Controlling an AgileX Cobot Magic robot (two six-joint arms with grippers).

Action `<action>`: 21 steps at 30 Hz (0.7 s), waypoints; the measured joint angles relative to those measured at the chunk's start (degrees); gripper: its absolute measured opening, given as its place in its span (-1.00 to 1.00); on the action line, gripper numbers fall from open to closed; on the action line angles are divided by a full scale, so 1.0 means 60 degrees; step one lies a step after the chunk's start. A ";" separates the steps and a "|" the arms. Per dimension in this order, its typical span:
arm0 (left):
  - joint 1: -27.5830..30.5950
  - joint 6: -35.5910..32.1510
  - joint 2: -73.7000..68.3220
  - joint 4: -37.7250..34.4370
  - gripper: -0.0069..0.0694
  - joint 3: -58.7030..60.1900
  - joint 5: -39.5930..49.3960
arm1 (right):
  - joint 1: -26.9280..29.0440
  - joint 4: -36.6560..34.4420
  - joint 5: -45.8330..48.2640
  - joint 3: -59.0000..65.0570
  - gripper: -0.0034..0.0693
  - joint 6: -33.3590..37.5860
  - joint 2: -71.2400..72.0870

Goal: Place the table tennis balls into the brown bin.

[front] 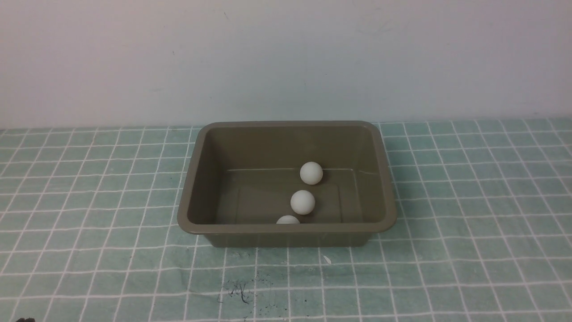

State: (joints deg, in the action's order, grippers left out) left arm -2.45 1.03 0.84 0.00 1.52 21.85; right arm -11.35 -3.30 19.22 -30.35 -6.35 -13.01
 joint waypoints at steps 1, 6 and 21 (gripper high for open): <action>0.0000 0.0000 0.0000 0.0000 -0.83 0.0000 0.0000 | 0.0000 0.0000 0.0000 0.0000 -0.95 0.0000 0.0000; 0.0000 0.0000 0.0000 0.0000 -0.83 0.0000 0.0000 | 0.0000 0.0000 0.0019 0.0000 -0.95 0.0000 0.0000; 0.0000 0.0000 0.0000 0.0000 -0.83 0.0000 0.0000 | 0.0055 0.0917 0.0312 0.0125 -0.95 0.0211 0.0111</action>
State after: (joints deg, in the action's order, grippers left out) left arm -2.45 1.03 0.84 0.00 1.52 21.85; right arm -11.02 2.20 21.09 -29.60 -5.08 -12.35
